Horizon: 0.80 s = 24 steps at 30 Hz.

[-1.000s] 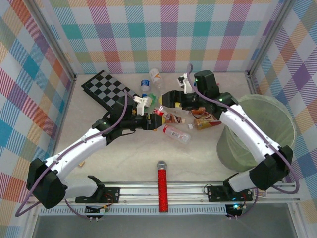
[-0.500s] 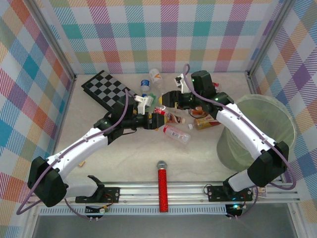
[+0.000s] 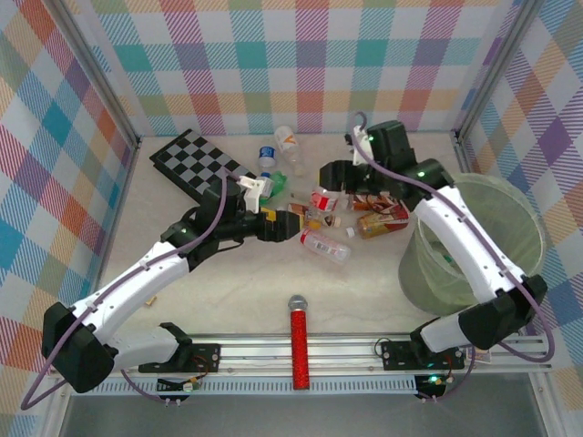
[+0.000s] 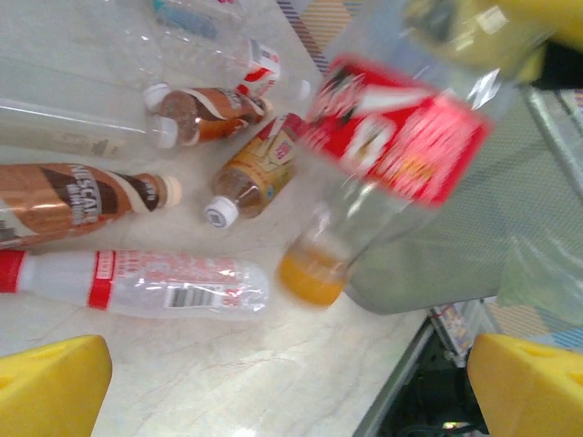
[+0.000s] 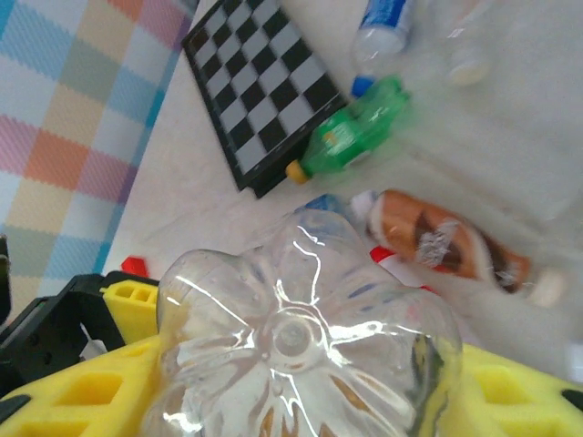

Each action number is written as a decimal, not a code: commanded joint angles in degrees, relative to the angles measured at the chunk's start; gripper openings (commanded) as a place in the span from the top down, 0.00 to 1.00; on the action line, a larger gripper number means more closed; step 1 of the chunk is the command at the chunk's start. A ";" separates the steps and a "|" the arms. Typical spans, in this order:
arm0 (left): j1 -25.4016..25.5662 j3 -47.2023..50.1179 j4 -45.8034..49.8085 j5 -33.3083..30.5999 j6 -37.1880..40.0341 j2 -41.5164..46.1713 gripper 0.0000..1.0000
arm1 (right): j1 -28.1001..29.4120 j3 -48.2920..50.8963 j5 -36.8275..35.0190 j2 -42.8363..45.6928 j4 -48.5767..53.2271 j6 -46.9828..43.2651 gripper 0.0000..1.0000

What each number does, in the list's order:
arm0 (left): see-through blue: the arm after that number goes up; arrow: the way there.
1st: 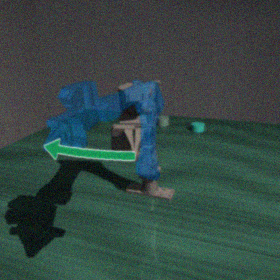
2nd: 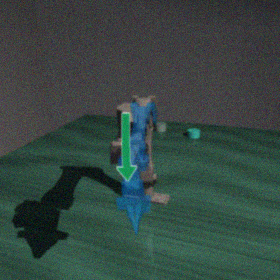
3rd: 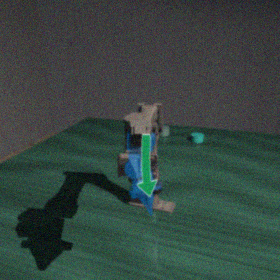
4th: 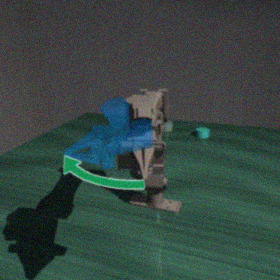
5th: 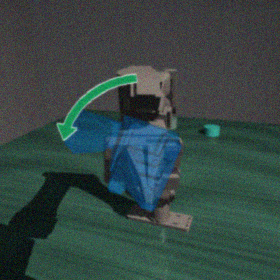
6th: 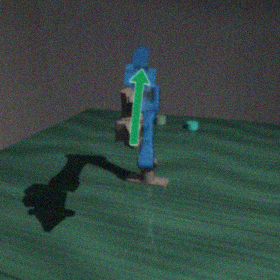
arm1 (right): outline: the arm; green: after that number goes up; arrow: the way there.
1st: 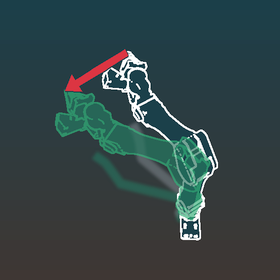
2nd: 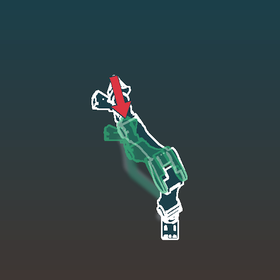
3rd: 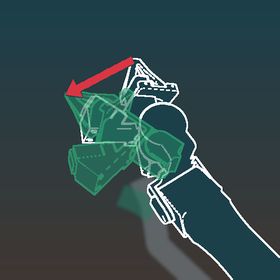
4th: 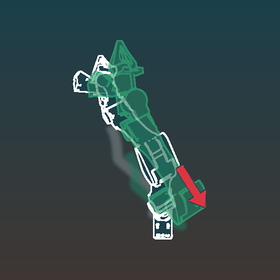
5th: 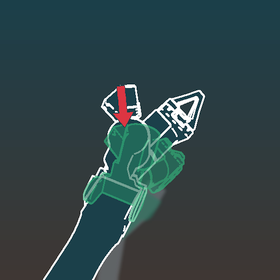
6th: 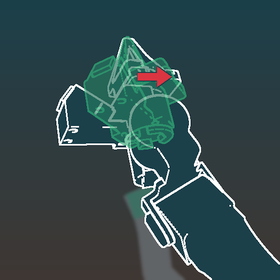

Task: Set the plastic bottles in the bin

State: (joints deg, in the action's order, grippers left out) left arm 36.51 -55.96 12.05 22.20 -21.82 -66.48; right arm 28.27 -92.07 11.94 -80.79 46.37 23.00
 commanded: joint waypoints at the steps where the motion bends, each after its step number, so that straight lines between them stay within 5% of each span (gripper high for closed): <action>1: 0.49 2.43 0.54 -3.06 3.34 2.63 0.00 | -0.22 -4.96 -8.13 4.10 12.26 -3.46 0.63; 6: 0.49 2.45 2.95 -9.30 5.62 3.69 0.00 | -2.42 -13.48 -18.50 7.29 23.06 -5.38 0.80; 11: 0.51 1.20 5.50 -10.18 7.46 1.28 0.00 | -8.64 -20.95 -29.11 9.17 33.82 -7.02 0.87; 15: 0.49 2.44 5.94 -14.39 7.34 1.74 0.00 | -20.83 -22.17 -21.81 11.39 34.53 -9.87 0.95; 18: 0.24 4.26 5.94 -20.74 4.03 3.50 0.00 | -25.51 -26.84 -23.92 10.10 38.86 -11.58 0.97; 24: -0.04 5.94 5.41 -20.60 3.30 3.21 0.00 | -31.81 -25.56 -24.39 9.52 43.04 -14.05 0.99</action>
State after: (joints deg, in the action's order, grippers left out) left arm 36.51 -50.24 16.93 3.90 -17.76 -63.16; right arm -2.20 -118.76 -11.70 -70.46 85.12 11.42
